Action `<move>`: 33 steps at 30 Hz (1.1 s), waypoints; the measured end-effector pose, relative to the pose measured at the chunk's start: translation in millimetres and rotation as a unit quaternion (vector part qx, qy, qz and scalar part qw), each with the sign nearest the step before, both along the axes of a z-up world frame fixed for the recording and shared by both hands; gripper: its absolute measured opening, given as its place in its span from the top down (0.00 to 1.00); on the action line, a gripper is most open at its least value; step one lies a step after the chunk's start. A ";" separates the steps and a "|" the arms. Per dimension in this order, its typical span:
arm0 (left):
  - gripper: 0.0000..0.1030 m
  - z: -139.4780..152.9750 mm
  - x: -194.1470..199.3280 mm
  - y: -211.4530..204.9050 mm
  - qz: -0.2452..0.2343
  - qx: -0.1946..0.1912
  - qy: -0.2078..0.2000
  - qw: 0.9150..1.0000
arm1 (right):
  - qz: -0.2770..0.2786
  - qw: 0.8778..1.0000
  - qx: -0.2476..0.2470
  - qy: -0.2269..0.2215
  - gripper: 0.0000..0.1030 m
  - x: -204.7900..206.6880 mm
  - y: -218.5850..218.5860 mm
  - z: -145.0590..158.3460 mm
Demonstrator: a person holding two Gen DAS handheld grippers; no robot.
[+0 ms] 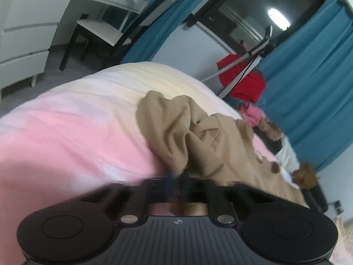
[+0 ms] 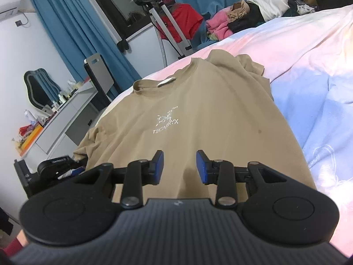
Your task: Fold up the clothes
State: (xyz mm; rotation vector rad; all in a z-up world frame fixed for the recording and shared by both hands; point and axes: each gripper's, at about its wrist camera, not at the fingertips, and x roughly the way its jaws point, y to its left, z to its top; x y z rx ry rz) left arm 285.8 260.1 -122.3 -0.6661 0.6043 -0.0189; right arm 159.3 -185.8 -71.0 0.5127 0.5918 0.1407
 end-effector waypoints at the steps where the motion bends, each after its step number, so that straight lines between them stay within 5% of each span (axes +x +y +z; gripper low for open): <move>1: 0.98 1.9 0.4 1.0 0.002 0.004 0.000 1.000 | 0.000 1.000 -0.001 0.001 0.65 -0.1 0.6 -0.2; 7: 0.98 59.8 -11.3 18.5 0.058 0.118 -0.040 0.991 | -0.004 1.000 -0.007 0.003 0.65 -2.1 2.7 -0.3; 10: 0.97 76.0 -20.3 7.0 0.083 0.226 -0.044 0.970 | -0.006 1.000 -0.011 0.000 0.65 -2.1 3.4 1.2; 12: 0.97 72.0 -21.8 -0.1 0.077 0.249 -0.034 0.965 | -0.007 1.000 -0.017 -0.001 0.65 -3.2 4.6 2.3; 15: 0.92 54.2 -18.9 5.5 0.063 0.199 0.013 0.978 | -0.011 1.000 -0.024 -0.005 0.65 -5.8 4.0 4.3; 17: 0.63 43.6 -20.0 17.0 0.067 0.147 0.044 0.986 | -0.015 0.999 -0.028 -0.007 0.64 -6.9 2.7 5.5; 21: 0.36 31.6 -30.6 45.4 0.083 0.028 0.085 0.993 | -0.018 0.999 -0.028 -0.008 0.64 -7.1 1.0 6.5; 22: 0.21 27.5 -35.9 53.6 0.082 -0.022 0.083 0.993 | -0.016 0.999 -0.028 -0.007 0.64 -6.7 1.1 6.2; 25: 0.08 8.8 -49.8 77.7 0.072 -0.173 0.055 0.981 | -0.012 1.000 -0.024 -0.004 0.64 -5.2 3.4 5.3; 27: 0.08 -6.3 -38.1 75.2 0.076 -0.229 0.048 0.969 | -0.008 1.000 -0.023 -0.001 0.64 -3.9 5.2 4.1; 31: 0.01 -10.3 -12.9 60.4 0.108 -0.180 0.019 0.978 | -0.010 1.000 -0.029 0.003 0.64 -0.9 5.8 0.0; 33: 0.07 -0.7 1.7 53.3 0.119 -0.128 0.004 0.985 | -0.012 0.999 -0.033 0.007 0.64 1.7 6.1 -4.1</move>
